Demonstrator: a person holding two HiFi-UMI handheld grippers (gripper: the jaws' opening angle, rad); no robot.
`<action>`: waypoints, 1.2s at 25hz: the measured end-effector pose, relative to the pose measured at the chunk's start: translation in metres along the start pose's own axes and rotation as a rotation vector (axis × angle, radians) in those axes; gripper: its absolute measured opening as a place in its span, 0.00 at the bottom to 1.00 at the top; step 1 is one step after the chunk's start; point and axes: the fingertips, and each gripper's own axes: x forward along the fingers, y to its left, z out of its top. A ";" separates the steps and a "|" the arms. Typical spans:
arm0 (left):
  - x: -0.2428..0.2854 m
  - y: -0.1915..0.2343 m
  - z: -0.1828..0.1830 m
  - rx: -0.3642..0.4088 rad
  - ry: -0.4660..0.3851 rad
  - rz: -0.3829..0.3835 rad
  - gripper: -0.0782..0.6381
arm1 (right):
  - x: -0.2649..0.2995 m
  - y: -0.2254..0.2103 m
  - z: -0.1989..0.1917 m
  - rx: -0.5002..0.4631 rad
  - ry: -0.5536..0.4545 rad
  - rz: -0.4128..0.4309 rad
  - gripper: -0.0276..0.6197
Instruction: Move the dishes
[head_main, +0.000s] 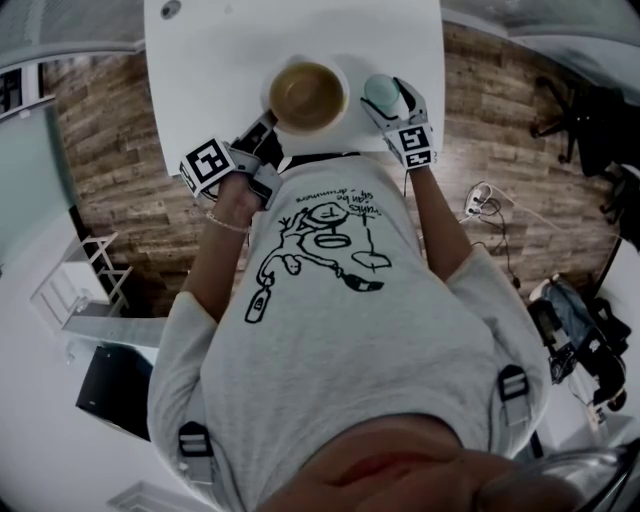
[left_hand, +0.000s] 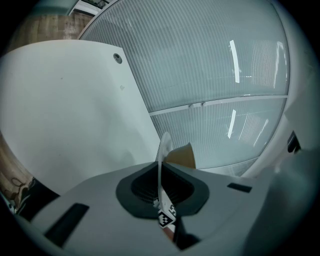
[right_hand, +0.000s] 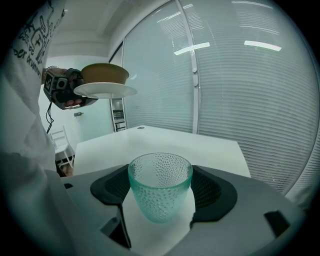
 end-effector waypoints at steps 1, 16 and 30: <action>0.000 0.000 0.000 0.000 0.001 0.001 0.12 | -0.001 0.000 -0.001 -0.001 0.003 0.002 0.63; 0.001 0.002 0.001 -0.002 0.007 -0.004 0.12 | -0.004 0.006 -0.010 -0.032 0.011 0.025 0.63; 0.001 0.007 -0.001 -0.005 0.003 0.013 0.12 | -0.007 0.006 0.005 0.057 -0.009 0.030 0.63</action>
